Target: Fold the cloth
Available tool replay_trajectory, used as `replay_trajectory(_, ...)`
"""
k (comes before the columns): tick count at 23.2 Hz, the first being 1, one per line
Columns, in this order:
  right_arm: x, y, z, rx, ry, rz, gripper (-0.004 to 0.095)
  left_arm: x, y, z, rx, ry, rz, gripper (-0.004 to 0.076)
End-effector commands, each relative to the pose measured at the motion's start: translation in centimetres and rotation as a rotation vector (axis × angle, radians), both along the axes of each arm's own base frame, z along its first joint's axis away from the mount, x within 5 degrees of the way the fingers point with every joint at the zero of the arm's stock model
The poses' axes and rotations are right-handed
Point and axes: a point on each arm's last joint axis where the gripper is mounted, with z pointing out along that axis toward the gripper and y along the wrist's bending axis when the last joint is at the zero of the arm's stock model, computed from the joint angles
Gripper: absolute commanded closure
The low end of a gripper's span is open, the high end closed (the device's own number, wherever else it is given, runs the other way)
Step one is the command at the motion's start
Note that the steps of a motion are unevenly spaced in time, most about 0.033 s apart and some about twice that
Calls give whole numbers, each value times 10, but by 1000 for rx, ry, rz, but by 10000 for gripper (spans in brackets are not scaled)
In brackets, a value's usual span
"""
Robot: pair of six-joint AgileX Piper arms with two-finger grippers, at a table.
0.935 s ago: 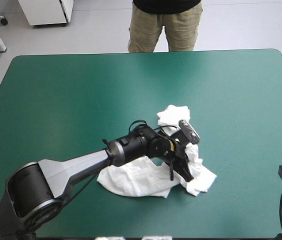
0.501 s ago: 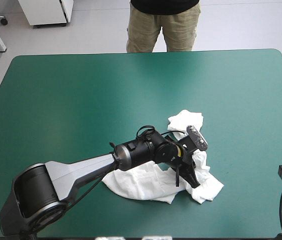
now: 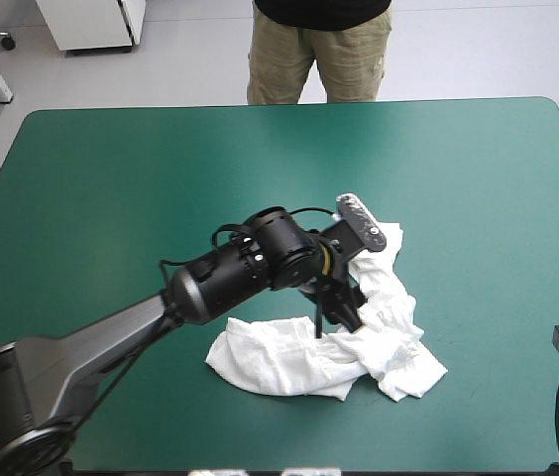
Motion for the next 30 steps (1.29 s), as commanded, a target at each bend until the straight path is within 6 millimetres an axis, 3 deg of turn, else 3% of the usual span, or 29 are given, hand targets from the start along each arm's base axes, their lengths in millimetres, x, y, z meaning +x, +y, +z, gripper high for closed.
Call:
replay_trajectory(1, 4, 1, 13, -17, -89, 6, 597, -22, 64, 23, 30, -27, 117, 178)
replay_trajectory(6, 5, 4, 15, -2, -109, 27, 597, -37, 155, -30, 25, 57, 391, 178)
replay_trajectory(8, 5, 4, 16, -2, -119, 30, 597, -39, 170, -50, -24, 87, 441, 178)
replay_trajectory(12, 5, 4, 16, 4, -120, 36, 597, -27, 177, -77, -16, 129, 502, 178)
replay_trajectory(23, 5, 5, 16, 7, -117, 38, 597, -3, 147, -138, 97, 279, 441, 186)
replay_trajectory(26, 5, 5, 16, 7, -117, 38, 597, -2, 146, -145, 129, 299, 435, 288)
replay_trajectory(30, 5, 5, 16, 7, -117, 38, 597, -3, 147, -145, 137, 301, 429, 547)
